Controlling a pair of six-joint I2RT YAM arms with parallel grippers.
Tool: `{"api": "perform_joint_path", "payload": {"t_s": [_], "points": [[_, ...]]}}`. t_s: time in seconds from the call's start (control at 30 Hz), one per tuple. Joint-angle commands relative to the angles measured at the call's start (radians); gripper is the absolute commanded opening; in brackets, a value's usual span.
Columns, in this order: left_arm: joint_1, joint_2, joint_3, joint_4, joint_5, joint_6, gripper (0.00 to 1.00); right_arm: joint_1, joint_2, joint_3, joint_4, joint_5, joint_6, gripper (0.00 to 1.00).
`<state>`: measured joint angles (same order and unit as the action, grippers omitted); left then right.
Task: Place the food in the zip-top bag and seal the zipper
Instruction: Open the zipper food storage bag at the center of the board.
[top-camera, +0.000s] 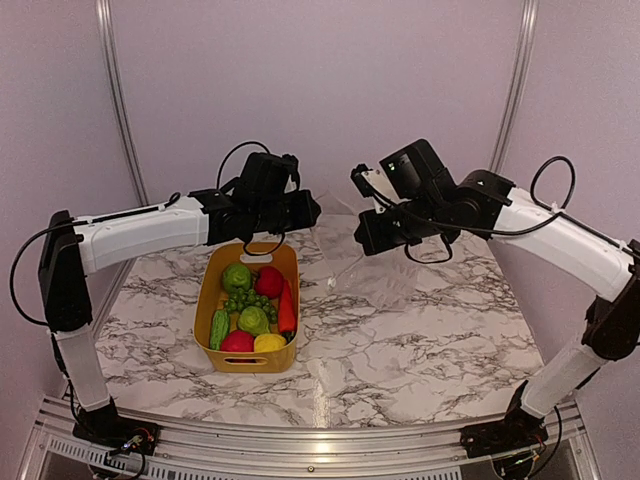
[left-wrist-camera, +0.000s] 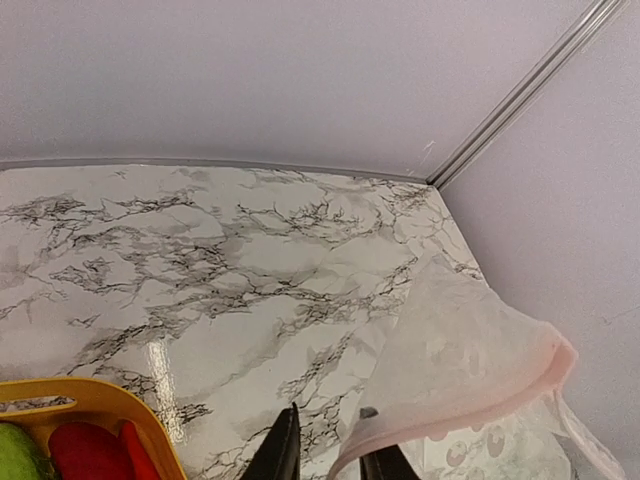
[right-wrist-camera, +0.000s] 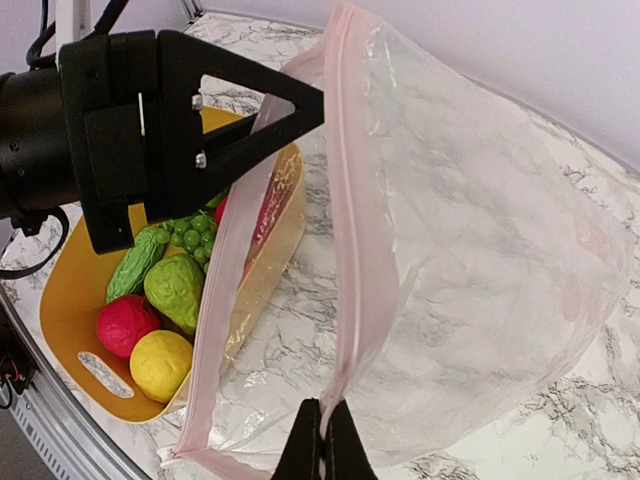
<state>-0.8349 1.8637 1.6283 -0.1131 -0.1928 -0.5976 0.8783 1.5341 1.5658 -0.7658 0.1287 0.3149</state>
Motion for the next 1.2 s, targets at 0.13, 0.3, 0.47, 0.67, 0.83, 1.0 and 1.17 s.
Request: {"api": "perform_joint_path", "payload": {"t_s": [0.13,0.3,0.47,0.67,0.83,1.0,1.17], "points": [[-0.004,-0.028,-0.013,0.087,0.075,-0.052,0.1,-0.005,0.055,0.13,-0.037,0.05,0.009,0.07],[-0.013,-0.04,-0.012,0.104,0.055,-0.121,0.01,-0.009,0.155,0.225,-0.072,0.09,0.037,0.19],[-0.028,-0.069,-0.035,0.126,-0.018,-0.178,0.0,-0.015,0.195,0.263,-0.101,0.125,0.081,0.37],[-0.035,-0.078,-0.048,0.152,-0.017,-0.213,0.0,-0.021,0.209,0.241,-0.105,0.142,0.115,0.39],[-0.039,-0.069,-0.047,0.143,0.015,-0.223,0.0,-0.03,0.209,0.258,-0.113,0.277,0.101,0.37],[-0.051,-0.052,-0.049,0.127,0.035,-0.236,0.0,-0.062,0.214,0.255,-0.058,0.174,0.079,0.19],[-0.053,-0.046,-0.05,0.08,0.001,-0.236,0.0,-0.068,0.22,0.332,-0.119,0.213,0.057,0.0]]}}
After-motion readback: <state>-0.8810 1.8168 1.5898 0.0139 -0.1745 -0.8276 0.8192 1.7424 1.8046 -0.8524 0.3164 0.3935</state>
